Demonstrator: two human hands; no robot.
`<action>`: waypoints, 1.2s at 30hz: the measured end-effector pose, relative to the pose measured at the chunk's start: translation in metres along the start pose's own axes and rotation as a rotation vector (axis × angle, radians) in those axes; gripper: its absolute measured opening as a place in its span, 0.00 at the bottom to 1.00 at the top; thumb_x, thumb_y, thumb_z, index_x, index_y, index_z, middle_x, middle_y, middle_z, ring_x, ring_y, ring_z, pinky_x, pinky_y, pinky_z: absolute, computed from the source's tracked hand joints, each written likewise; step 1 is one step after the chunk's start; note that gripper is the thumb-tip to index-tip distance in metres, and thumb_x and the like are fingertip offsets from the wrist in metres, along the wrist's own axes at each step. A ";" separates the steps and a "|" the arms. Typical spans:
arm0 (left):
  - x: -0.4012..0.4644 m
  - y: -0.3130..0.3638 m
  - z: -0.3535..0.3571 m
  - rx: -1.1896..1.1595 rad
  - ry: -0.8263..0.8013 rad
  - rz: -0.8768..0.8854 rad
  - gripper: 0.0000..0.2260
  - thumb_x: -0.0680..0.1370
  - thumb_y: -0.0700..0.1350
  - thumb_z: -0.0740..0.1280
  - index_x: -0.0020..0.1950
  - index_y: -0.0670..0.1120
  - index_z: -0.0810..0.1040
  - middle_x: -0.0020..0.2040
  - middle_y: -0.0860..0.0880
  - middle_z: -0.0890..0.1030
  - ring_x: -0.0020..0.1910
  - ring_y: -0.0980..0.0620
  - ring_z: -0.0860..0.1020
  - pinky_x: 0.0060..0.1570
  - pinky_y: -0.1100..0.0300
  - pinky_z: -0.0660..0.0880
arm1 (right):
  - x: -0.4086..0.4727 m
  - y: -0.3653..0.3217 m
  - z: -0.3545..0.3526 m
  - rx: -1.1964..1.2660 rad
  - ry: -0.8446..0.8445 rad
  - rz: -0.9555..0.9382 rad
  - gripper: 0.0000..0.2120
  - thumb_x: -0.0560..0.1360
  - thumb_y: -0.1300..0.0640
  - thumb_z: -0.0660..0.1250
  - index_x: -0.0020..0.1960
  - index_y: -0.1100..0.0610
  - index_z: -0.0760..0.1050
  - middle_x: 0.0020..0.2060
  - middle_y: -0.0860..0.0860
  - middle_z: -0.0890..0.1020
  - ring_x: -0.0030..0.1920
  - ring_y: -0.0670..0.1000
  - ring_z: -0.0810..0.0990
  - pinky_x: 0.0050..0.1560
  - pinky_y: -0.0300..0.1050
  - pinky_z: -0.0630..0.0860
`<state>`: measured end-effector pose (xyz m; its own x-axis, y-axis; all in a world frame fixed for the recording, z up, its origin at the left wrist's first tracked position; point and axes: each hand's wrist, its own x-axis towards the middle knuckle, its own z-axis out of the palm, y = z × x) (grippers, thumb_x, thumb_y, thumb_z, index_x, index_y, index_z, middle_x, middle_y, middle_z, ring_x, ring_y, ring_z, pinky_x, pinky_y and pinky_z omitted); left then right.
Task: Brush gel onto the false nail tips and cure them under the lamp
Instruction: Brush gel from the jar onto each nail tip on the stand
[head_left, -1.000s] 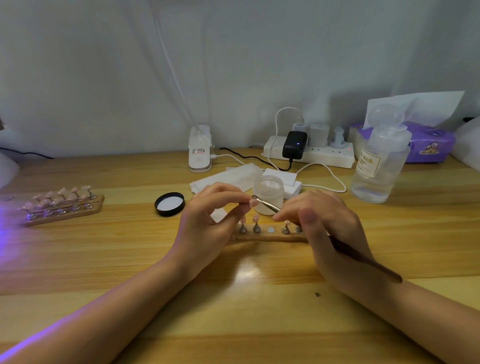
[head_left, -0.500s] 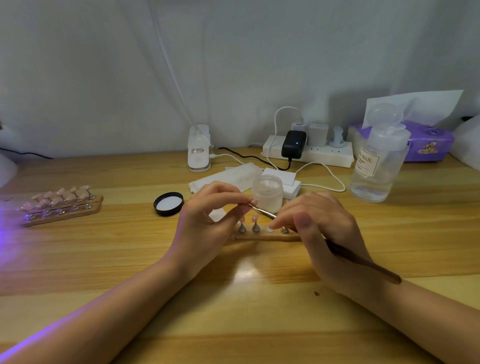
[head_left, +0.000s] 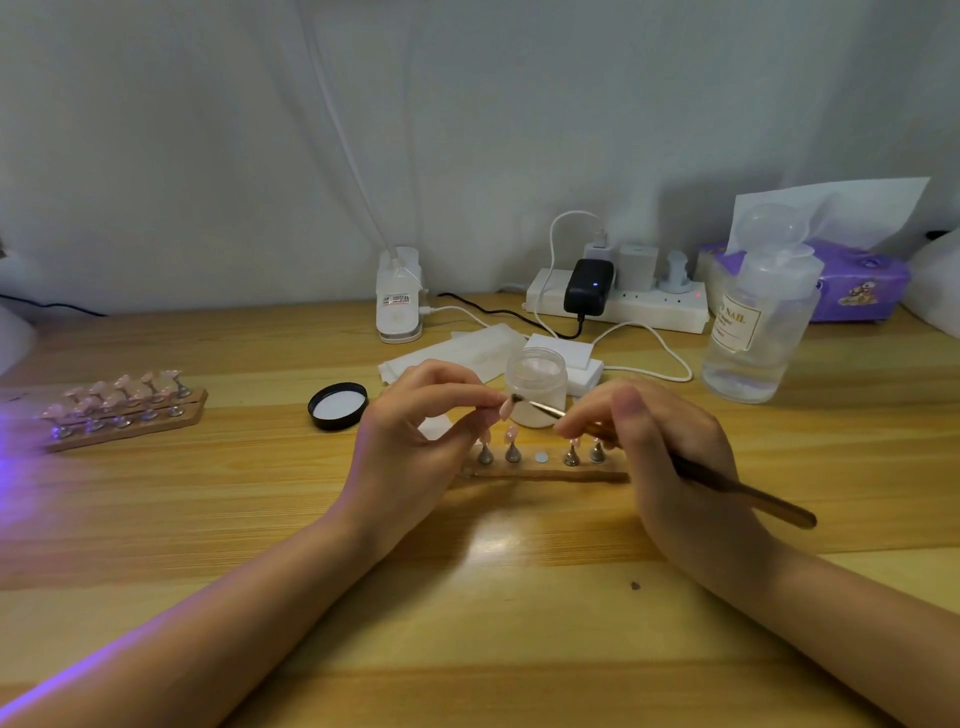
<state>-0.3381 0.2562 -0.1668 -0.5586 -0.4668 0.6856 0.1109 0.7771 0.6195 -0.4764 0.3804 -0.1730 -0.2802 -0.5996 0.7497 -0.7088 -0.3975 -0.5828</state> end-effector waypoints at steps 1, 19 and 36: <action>0.000 0.001 0.000 -0.007 0.002 -0.002 0.09 0.70 0.33 0.71 0.48 0.42 0.82 0.43 0.47 0.79 0.43 0.50 0.78 0.44 0.57 0.76 | 0.000 0.000 -0.001 0.015 0.019 0.045 0.18 0.78 0.50 0.50 0.41 0.49 0.77 0.37 0.42 0.80 0.43 0.43 0.79 0.47 0.52 0.74; 0.001 0.002 0.000 -0.007 -0.002 0.032 0.10 0.71 0.39 0.69 0.51 0.43 0.81 0.42 0.49 0.82 0.40 0.53 0.79 0.43 0.50 0.76 | 0.002 -0.004 0.001 -0.123 -0.008 -0.182 0.26 0.81 0.49 0.48 0.40 0.58 0.80 0.36 0.47 0.80 0.42 0.44 0.78 0.44 0.52 0.72; -0.002 0.008 0.001 0.023 -0.019 0.049 0.06 0.72 0.47 0.66 0.46 0.54 0.81 0.46 0.60 0.82 0.49 0.61 0.79 0.58 0.36 0.67 | 0.005 -0.003 -0.003 -0.073 0.040 0.055 0.18 0.75 0.35 0.48 0.45 0.42 0.73 0.37 0.40 0.81 0.41 0.39 0.78 0.48 0.34 0.70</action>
<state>-0.3368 0.2637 -0.1630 -0.5684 -0.4200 0.7074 0.1194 0.8087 0.5760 -0.4772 0.3805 -0.1668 -0.3449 -0.5899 0.7301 -0.7362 -0.3125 -0.6003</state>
